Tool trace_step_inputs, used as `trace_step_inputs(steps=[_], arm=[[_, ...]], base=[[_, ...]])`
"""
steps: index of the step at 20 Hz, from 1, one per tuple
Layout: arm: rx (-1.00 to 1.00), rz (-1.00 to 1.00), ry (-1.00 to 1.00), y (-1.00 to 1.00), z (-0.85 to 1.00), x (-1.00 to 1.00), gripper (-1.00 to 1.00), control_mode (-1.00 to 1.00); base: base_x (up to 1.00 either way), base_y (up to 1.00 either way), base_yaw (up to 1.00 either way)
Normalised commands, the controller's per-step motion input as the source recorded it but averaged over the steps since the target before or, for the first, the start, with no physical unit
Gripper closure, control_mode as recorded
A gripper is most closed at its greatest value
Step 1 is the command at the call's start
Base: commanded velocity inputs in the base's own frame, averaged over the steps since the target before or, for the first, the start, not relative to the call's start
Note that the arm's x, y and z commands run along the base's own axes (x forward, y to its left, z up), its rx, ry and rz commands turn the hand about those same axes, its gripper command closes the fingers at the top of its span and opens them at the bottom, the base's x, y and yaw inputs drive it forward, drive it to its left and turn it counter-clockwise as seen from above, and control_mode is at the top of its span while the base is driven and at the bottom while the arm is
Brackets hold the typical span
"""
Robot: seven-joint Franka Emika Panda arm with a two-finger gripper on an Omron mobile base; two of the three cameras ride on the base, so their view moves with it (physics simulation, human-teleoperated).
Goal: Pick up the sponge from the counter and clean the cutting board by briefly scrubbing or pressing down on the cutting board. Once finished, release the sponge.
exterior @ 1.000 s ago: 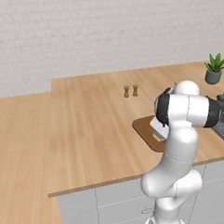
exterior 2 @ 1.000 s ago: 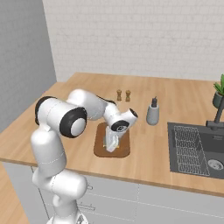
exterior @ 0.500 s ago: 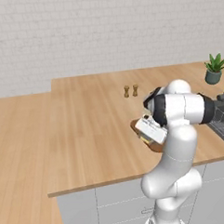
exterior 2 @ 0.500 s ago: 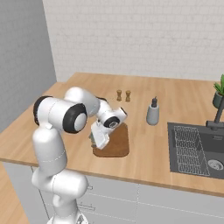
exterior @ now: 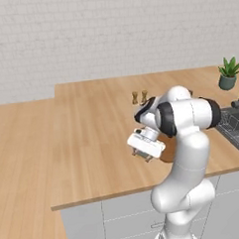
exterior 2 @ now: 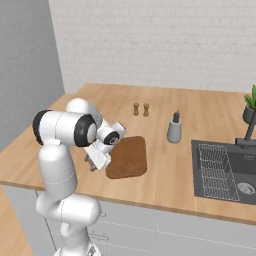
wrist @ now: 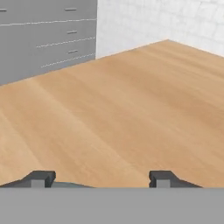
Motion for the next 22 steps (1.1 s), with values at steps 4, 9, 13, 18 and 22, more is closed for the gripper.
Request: trace_step_inputs(steps=[4,9,13,18,22], arm=[[0.05,0.29,-0.13,1.00,-0.37,-0.07,1.00,-1.00],[0.05,0.30,-0.26,1.00,0.01,0.00,-1.00,-1.00],[0.00,0.12,-0.34,0.28,0.12,0.02,-1.00,-1.00],[-0.01,0.00,-0.14,-0.77,0.22,0.21,-1.00,-1.00],[0.00,0.06,-0.24,-0.45,0.01,0.41,-1.00,-1.00]], base=[[0.00,0.00,0.00],[0.00,0.00,0.00],[0.00,0.00,0.00],[0.00,0.00,0.00],[0.00,0.00,0.00]])
